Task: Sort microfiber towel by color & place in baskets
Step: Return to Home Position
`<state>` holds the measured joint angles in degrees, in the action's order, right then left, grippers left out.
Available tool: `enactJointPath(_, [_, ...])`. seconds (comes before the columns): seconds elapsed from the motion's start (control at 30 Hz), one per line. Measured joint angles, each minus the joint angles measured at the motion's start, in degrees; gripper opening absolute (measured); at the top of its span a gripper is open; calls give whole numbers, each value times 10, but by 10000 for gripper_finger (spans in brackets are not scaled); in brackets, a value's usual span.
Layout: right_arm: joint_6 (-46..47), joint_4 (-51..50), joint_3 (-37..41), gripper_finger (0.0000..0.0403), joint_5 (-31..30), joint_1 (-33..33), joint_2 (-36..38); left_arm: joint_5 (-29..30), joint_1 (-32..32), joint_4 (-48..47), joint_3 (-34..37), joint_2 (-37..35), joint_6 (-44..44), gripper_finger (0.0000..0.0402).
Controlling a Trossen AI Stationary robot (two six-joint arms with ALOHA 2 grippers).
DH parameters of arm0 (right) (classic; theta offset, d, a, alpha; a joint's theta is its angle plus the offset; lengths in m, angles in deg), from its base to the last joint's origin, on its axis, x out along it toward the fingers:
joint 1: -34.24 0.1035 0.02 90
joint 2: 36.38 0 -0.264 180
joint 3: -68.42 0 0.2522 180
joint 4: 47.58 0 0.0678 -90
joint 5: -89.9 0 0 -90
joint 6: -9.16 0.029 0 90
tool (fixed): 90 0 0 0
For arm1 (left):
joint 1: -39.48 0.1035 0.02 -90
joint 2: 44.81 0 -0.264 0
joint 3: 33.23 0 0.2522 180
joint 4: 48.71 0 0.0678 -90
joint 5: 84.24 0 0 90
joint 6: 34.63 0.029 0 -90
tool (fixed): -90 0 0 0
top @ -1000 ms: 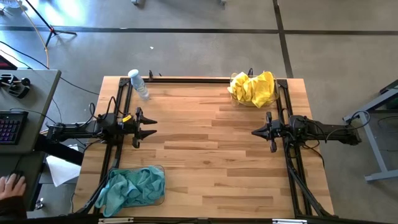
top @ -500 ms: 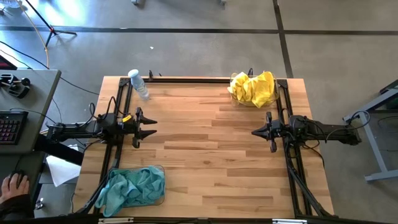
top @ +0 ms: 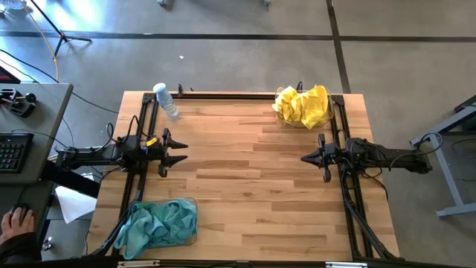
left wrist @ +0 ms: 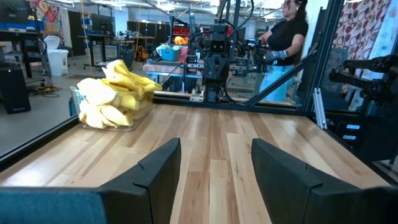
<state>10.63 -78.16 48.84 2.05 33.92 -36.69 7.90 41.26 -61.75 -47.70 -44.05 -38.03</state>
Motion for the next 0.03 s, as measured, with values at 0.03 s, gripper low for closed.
enactJointPath(0.03, [0, 0, 0, 0, 0, 0, 0, 0, 0, 0, 0, 0, 0, 186])
